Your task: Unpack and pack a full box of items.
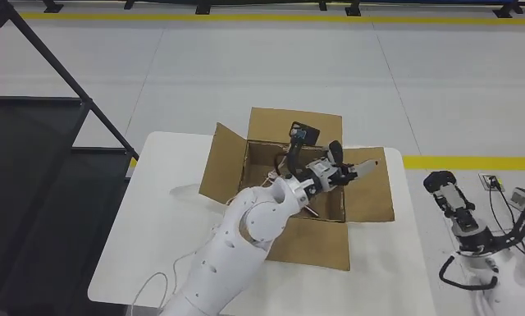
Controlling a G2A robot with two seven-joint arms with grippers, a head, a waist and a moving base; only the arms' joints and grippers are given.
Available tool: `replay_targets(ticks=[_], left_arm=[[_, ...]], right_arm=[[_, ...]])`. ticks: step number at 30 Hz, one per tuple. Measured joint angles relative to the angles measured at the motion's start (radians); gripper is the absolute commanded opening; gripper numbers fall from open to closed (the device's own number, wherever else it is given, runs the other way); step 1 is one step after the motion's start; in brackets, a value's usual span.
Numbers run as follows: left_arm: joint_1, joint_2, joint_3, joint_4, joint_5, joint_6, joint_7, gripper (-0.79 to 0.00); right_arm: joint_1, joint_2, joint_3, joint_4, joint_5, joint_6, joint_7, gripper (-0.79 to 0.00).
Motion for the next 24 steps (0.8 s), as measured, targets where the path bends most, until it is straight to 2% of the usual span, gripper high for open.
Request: replay_targets(ticks=[5,8,11,16,20,24], left_arm=[[0.199,0.051,-0.173,-0.295,0.085,-0.003,-0.056,0.0],[0.299,0.071,-0.263,-0.425,0.103,-0.001,-0.06,0.0],[0.378,0.085,-0.343,-0.511,0.105,0.0,-0.055,0.0],[0.48,0.102,-0.459,-0.602,0.094,-0.002,-0.019,0.0],[0.561,0.114,-0.559,-0.651,0.061,0.003,0.027,0.0],[0.575,0.116,-0.574,-0.656,0.061,-0.002,0.029,0.0]], right_arm=[[0.073,0.001,-0.104,-0.067,-0.218,0.094,0.028,0.0],[0.144,0.0,-0.189,-0.064,-0.331,0.166,0.062,0.0],[0.225,-0.003,-0.288,-0.043,-0.429,0.226,0.108,0.0],[0.347,-0.014,-0.434,0.006,-0.538,0.32,0.142,0.0],[0.349,-0.014,-0.436,0.009,-0.537,0.321,0.143,0.0],[0.349,-0.014,-0.436,0.008,-0.537,0.321,0.142,0.0]])
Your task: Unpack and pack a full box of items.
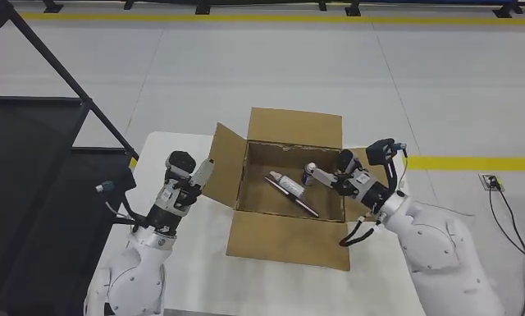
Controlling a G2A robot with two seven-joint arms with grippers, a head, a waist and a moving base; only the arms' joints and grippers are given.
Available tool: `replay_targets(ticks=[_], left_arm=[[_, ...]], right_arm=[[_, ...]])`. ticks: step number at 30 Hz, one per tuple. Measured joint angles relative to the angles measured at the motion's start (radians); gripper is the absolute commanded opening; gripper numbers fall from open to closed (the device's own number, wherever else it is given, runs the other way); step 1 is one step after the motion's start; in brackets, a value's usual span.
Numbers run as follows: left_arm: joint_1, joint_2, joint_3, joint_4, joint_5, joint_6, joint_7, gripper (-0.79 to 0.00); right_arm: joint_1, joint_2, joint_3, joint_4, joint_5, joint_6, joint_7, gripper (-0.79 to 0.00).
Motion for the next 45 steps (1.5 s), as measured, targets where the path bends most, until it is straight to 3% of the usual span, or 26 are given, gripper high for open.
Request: replay_targets(ticks=[7,12,19,25,30,44,45], left_arm=[[-0.001,0.0,0.001,0.0,0.0,0.0,0.0,0.0],[0.001,0.001,0.006,0.013,-0.025,0.02,-0.001,0.0],[-0.031,0.012,-0.042,0.074,-0.091,0.084,-0.025,0.0],[-0.031,0.023,-0.077,0.094,-0.208,0.1,-0.067,0.0],[-0.032,0.027,-0.088,0.092,-0.23,0.097,-0.086,0.0],[-0.032,0.026,-0.088,0.092,-0.229,0.097,-0.086,0.0],[-0.032,0.026,-0.088,0.092,-0.229,0.097,-0.086,0.0]], right_arm=[[0.013,-0.001,-0.032,0.0,-0.019,-0.025,0.024,0.0],[0.169,-0.015,-0.201,0.092,-0.159,0.004,0.192,0.0],[0.363,-0.058,-0.401,0.275,-0.291,0.197,0.342,0.0],[0.481,-0.106,-0.525,0.441,-0.373,0.433,0.418,0.0],[0.547,-0.141,-0.581,0.565,-0.37,0.511,0.414,0.0],[0.619,-0.202,-0.616,0.829,-0.332,0.528,0.265,0.0],[0.619,-0.204,-0.614,0.839,-0.33,0.527,0.253,-0.028]])
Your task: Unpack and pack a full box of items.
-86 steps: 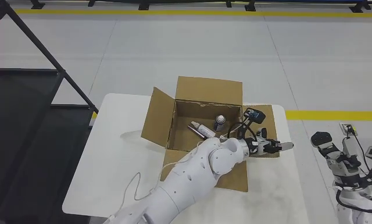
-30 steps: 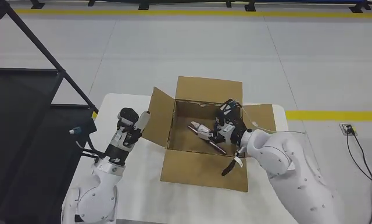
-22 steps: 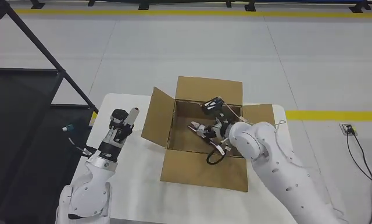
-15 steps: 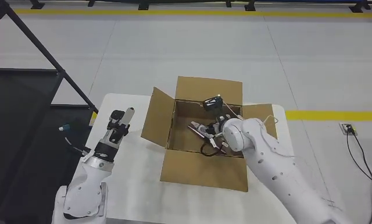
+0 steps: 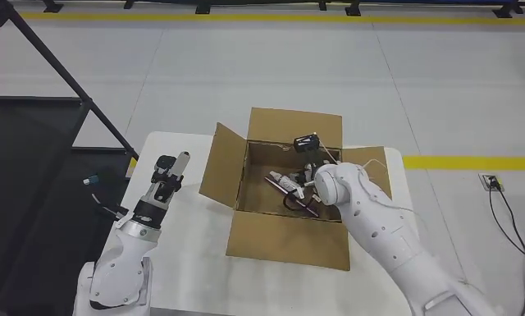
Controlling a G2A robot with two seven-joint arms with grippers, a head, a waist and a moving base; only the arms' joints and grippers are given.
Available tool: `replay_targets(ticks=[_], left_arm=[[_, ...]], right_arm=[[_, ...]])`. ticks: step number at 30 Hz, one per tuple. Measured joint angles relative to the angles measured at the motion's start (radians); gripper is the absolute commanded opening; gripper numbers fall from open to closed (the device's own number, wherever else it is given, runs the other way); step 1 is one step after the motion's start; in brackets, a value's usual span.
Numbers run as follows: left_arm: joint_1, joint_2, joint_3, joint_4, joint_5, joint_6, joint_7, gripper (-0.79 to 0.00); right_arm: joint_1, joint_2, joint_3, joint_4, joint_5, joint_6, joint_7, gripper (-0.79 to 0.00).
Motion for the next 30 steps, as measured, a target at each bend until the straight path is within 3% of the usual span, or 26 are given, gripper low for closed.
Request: replay_targets(ticks=[1,2,4,7,10,18,22,30], left_arm=[[0.0,0.0,0.0,0.0,0.0,0.0,0.0,0.0],[0.0,0.0,0.0,0.0,0.0,0.0,0.0,0.0],[0.0,0.0,0.0,0.0,0.0,0.0,0.0,0.0],[0.0,0.0,0.0,0.0,0.0,0.0,0.0,0.0],[0.0,0.0,0.0,0.0,0.0,0.0,0.0,0.0],[0.0,0.0,0.0,0.0,0.0,0.0,0.0,0.0],[0.0,0.0,0.0,0.0,0.0,0.0,0.0,0.0],[0.0,0.0,0.0,0.0,0.0,0.0,0.0,0.0]], right_arm=[[0.001,-0.003,0.002,0.013,0.003,-0.002,-0.014,-0.074],[0.002,-0.005,0.004,0.022,0.004,-0.003,-0.023,-0.182],[0.005,-0.009,0.005,0.041,0.006,-0.008,-0.037,-0.249],[0.01,-0.016,0.006,0.063,0.011,-0.016,-0.049,-0.283],[0.017,-0.023,0.006,0.087,0.013,-0.02,-0.059,-0.4],[0.03,-0.039,0.01,0.125,0.011,-0.028,-0.075,-0.554],[0.024,-0.039,0.023,0.103,0.01,-0.05,-0.09,-0.782],[-0.046,-0.003,0.086,-0.105,-0.058,-0.071,-0.028,-0.785]])
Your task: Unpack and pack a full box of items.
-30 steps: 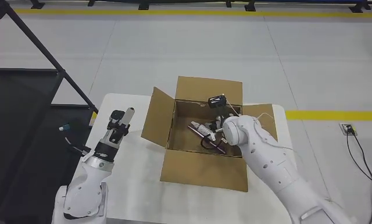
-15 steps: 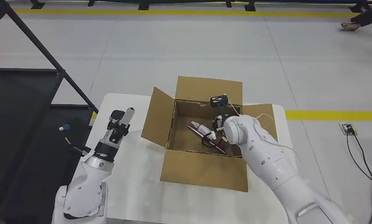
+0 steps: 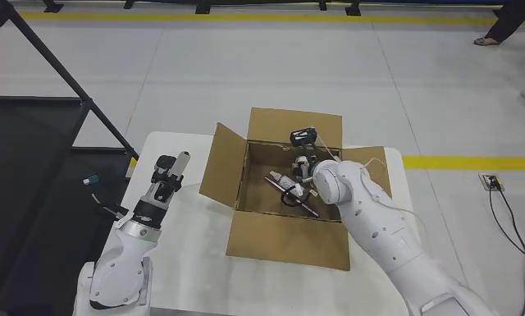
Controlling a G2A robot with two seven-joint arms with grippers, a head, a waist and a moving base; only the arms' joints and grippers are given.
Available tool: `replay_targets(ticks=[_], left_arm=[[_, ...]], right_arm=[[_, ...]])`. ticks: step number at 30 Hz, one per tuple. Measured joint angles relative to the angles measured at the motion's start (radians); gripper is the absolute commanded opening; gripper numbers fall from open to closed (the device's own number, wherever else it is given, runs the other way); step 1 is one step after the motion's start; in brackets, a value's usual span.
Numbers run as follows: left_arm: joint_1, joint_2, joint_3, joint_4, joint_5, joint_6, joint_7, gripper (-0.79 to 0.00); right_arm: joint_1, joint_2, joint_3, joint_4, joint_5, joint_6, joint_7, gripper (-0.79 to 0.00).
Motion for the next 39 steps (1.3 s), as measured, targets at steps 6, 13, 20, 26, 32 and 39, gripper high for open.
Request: replay_targets(ticks=[6,13,20,26,32,39], left_arm=[[0.0,0.0,0.0,0.0,0.0,0.0,0.0,0.0],[0.0,0.0,0.0,0.0,0.0,0.0,0.0,0.0],[0.0,0.0,0.0,0.0,0.0,0.0,0.0,0.0],[0.0,0.0,0.0,0.0,0.0,0.0,0.0,0.0],[0.0,0.0,0.0,0.0,0.0,0.0,0.0,0.0],[0.0,0.0,0.0,0.0,0.0,0.0,0.0,0.0]], right_arm=[[-0.13,0.048,0.097,-0.286,-0.106,0.024,0.106,-0.785],[-0.319,0.101,0.262,-0.649,-0.269,0.069,0.233,-0.785],[-0.531,0.134,0.457,-0.935,-0.399,0.135,0.29,-0.785],[-0.607,0.14,0.553,-0.958,-0.392,0.149,0.294,-0.785],[-0.614,0.14,0.601,-0.874,-0.349,0.147,0.273,-0.785],[-0.605,0.14,0.643,-0.763,-0.286,0.131,0.226,-0.785]])
